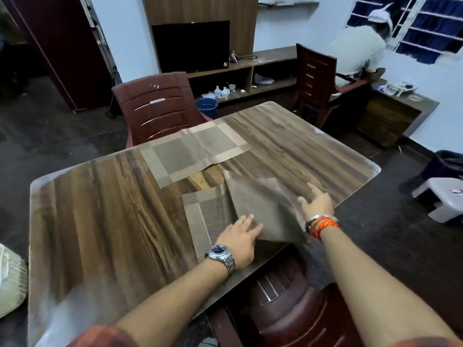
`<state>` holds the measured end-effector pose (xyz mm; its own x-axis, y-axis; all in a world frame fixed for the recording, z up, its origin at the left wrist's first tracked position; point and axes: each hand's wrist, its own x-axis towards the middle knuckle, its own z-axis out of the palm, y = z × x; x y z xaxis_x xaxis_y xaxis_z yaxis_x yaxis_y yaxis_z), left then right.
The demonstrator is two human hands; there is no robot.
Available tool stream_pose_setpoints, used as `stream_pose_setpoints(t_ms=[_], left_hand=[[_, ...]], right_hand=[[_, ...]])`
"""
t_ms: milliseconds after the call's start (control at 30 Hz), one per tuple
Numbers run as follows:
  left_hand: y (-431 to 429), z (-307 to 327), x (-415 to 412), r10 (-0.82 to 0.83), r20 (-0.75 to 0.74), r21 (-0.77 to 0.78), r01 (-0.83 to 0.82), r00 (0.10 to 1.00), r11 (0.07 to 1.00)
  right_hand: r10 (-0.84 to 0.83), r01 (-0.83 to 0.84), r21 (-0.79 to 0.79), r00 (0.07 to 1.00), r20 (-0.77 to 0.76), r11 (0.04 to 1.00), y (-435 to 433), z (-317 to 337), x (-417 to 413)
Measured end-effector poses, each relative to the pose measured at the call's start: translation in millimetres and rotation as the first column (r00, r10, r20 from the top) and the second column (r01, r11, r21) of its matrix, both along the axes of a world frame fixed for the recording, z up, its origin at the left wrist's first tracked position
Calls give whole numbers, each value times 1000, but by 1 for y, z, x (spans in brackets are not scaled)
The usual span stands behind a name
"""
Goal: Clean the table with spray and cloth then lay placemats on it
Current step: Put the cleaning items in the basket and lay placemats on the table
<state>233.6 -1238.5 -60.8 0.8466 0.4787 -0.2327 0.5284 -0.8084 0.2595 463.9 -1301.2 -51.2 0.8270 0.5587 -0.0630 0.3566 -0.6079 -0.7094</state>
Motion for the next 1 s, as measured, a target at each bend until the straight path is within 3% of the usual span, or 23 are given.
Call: stream_pose_setpoints(t_ms=[133, 200, 333, 567, 733, 833, 1000], left_hand=[[-8, -58, 13, -77, -190, -234, 31, 979, 972], [-5, -72, 12, -34, -225, -214, -15, 974, 977], [7, -87, -3, 40, -290, -85, -67, 956, 994], [-6, -73, -9, 82, -176, 97, -66, 981, 993], [26, -68, 22, 196, -66, 36, -194, 978, 980], [44, -79, 34, 100, -220, -98, -124, 970, 987], [49, -97, 41, 33, -340, -76, -63, 940, 995]], right_hand=[[286, -289, -273, 957, -49, 918, -8, -51, -40], [375, -402, -373, 915, -147, 836, -4, -80, -63], [419, -474, -545, 878, -231, 692, 4, -112, -92], [536, -555, -583, 813, -228, 593, -2, -104, -89], [591, -589, -586, 776, -219, 557, -2, -103, -83], [591, -583, -577, 781, -203, 572, -4, -104, -81], [614, -548, -613, 779, -126, 569, -12, -117, -79]])
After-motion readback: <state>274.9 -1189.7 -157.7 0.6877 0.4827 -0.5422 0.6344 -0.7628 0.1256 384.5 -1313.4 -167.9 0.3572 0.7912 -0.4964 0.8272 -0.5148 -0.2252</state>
